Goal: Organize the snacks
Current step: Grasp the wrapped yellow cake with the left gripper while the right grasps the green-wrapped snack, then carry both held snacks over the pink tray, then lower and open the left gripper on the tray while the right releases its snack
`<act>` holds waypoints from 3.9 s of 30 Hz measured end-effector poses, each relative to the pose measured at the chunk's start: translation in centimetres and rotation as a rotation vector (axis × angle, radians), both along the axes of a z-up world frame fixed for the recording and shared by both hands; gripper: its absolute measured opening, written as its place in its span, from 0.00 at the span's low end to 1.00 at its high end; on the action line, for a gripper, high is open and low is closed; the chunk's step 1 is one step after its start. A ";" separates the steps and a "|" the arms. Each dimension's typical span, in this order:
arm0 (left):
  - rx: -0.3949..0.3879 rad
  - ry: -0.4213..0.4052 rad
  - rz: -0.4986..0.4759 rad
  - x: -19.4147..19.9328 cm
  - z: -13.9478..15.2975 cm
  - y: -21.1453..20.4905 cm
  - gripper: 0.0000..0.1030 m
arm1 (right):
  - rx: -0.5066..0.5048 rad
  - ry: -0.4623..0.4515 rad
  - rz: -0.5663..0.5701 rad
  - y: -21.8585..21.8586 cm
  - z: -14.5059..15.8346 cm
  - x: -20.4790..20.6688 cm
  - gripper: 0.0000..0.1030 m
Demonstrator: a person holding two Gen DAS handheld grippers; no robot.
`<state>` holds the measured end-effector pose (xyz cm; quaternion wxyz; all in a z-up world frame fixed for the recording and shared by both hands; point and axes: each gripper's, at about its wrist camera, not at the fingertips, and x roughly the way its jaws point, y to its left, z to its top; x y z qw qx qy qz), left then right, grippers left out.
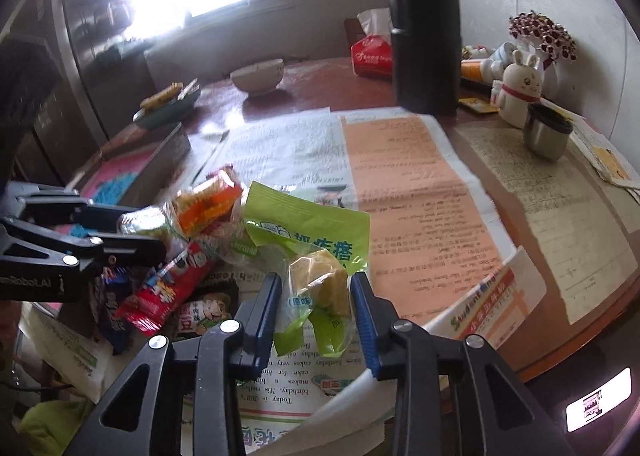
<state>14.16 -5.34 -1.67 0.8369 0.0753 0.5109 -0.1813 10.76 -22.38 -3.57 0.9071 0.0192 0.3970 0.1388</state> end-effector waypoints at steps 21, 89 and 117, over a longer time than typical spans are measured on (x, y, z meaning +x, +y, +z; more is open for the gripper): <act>-0.132 -0.093 0.165 -2.2 4.0 6.9 0.43 | 0.095 -0.137 0.196 5.4 5.6 -1.2 0.35; -0.062 -0.081 0.640 -9.6 -0.7 23.2 0.44 | 0.028 0.035 0.616 23.1 0.7 -2.8 0.41; -0.103 -0.164 0.596 -10.3 3.7 19.9 0.71 | 0.124 -0.058 0.477 17.1 4.0 -3.1 0.56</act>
